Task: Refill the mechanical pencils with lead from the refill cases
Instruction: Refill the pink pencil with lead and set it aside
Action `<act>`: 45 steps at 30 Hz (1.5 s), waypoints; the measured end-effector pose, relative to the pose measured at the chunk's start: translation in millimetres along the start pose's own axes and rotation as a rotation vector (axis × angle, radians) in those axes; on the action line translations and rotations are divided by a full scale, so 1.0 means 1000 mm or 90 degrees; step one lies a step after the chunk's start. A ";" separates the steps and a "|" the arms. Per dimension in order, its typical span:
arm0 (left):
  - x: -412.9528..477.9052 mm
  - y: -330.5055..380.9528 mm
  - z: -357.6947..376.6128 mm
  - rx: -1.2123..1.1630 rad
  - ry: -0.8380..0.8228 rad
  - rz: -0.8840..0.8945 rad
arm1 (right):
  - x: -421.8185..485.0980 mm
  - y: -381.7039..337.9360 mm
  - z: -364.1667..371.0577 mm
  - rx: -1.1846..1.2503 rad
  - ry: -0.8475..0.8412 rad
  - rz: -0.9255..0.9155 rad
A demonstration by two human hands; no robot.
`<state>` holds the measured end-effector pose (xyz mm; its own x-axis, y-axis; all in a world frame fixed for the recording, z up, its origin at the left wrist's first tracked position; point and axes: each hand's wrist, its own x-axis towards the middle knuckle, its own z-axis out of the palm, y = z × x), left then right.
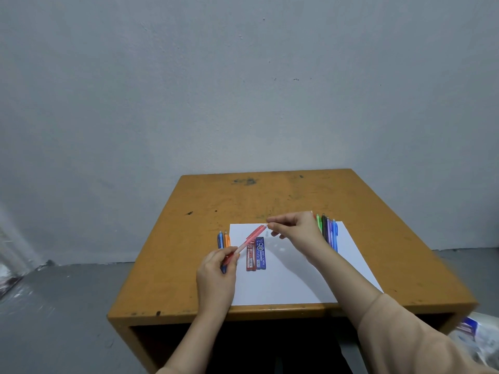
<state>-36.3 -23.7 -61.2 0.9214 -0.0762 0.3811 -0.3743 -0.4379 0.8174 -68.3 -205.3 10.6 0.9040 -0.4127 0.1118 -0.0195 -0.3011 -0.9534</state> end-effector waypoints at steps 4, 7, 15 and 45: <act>0.000 -0.002 0.001 -0.011 0.002 0.013 | -0.001 0.005 0.002 0.013 0.001 0.015; 0.000 -0.002 0.001 0.002 0.000 0.028 | 0.000 0.006 0.003 0.012 0.001 0.020; -0.001 0.001 0.000 0.024 0.006 0.049 | 0.005 0.012 0.005 0.027 0.006 0.052; 0.000 -0.002 0.000 -0.027 0.027 -0.002 | 0.032 0.038 0.030 -0.149 0.110 0.168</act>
<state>-35.8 -22.8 -63.1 0.9179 -0.0368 0.3952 -0.3760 -0.3990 0.8363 -27.4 -204.1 -30.8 0.7697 -0.6352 -0.0644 -0.3572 -0.3448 -0.8681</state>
